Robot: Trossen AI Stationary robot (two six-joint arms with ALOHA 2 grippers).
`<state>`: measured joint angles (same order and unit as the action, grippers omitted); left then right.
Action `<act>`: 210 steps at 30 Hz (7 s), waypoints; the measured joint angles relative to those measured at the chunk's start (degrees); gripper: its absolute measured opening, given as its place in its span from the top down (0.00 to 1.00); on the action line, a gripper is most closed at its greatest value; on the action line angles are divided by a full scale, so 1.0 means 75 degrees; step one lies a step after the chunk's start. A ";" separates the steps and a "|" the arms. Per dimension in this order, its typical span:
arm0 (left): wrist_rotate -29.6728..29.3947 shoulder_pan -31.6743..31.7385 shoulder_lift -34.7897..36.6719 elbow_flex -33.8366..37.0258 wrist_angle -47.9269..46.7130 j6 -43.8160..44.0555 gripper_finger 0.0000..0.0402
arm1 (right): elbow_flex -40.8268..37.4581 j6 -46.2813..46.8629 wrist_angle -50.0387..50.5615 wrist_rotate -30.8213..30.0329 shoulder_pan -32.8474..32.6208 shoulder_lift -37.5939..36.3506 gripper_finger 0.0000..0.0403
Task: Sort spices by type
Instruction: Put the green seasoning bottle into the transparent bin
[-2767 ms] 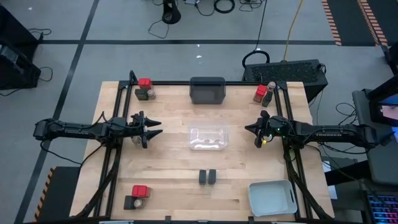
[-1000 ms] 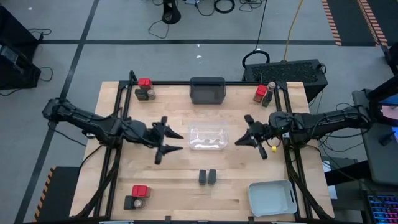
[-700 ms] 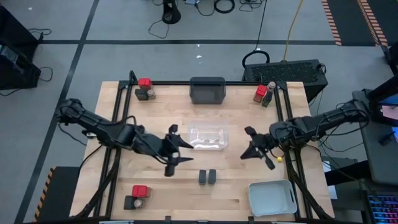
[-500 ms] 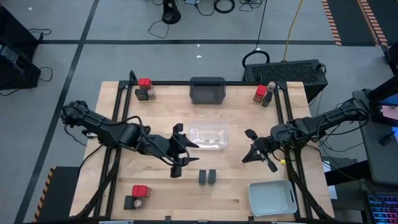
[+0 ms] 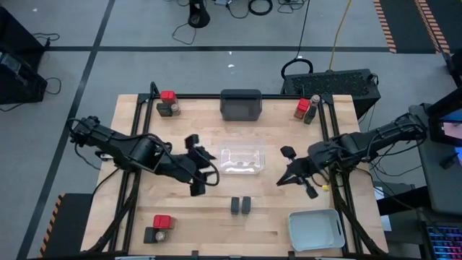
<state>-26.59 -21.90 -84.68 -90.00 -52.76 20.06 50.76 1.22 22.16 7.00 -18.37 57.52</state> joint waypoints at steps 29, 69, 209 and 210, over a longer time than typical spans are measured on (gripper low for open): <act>0.0931 0.0255 0.0048 0.0315 -0.1749 0.1018 0.48 | 0.2346 -0.1324 0.2433 -0.0889 0.0085 0.2908 0.68; 0.1758 0.3205 0.0052 0.0454 -0.4948 0.4864 0.48 | 0.2343 0.0037 0.4137 -0.0894 0.0085 0.2902 0.61; 0.3600 0.5317 0.2371 0.6070 -0.2147 0.7494 0.48 | 0.1749 -0.0884 0.3855 -0.0903 0.0087 0.2902 0.61; 0.3595 0.5317 0.2348 0.6067 -0.2146 0.7494 0.48 | 0.1749 -0.0884 0.3855 -0.0903 0.0087 0.2902 0.61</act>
<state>0.37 17.98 -67.07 -44.49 -68.85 76.27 63.88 -5.41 51.07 0.23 -17.72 79.29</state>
